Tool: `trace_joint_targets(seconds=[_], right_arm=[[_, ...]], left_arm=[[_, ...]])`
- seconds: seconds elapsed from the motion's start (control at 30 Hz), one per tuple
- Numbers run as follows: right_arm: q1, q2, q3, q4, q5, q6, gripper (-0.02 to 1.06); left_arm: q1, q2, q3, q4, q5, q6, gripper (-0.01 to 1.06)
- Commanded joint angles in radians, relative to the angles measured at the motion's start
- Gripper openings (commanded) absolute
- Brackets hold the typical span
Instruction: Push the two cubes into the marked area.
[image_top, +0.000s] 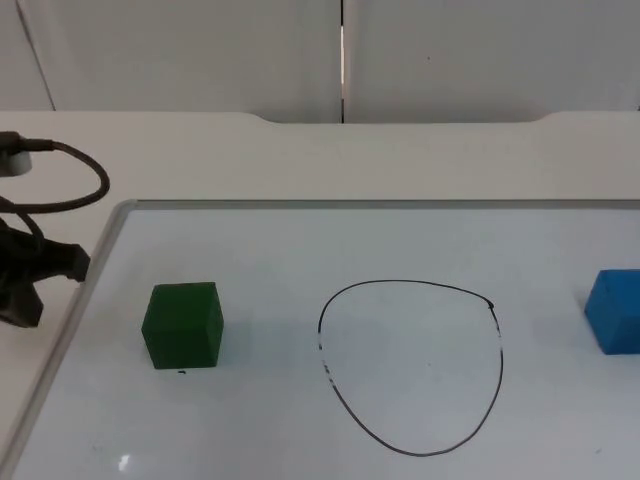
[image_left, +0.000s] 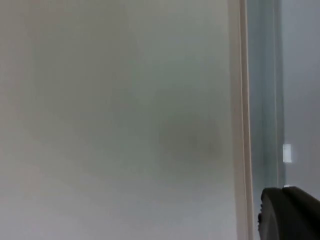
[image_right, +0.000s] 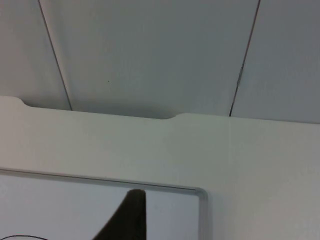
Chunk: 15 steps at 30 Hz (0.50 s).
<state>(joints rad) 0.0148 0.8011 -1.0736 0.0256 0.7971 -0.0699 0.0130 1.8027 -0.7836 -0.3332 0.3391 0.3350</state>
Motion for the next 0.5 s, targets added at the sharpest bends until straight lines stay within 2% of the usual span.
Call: trace_joint_targets(seconds=[0.0, 0.47], right_arm=[[-0.005, -0.001, 0.003, 0.003, 0.005, -0.002, 1.00], [-0.005, 0.076, 0.003, -0.003, 0.116, -0.024, 1.00]], left_arm=[[-0.015, 0.013, -0.014, -0.018, -0.005, 0.001, 0.00], [-0.072, 0.069, -0.061, -0.038, -0.016, -0.002, 0.00]])
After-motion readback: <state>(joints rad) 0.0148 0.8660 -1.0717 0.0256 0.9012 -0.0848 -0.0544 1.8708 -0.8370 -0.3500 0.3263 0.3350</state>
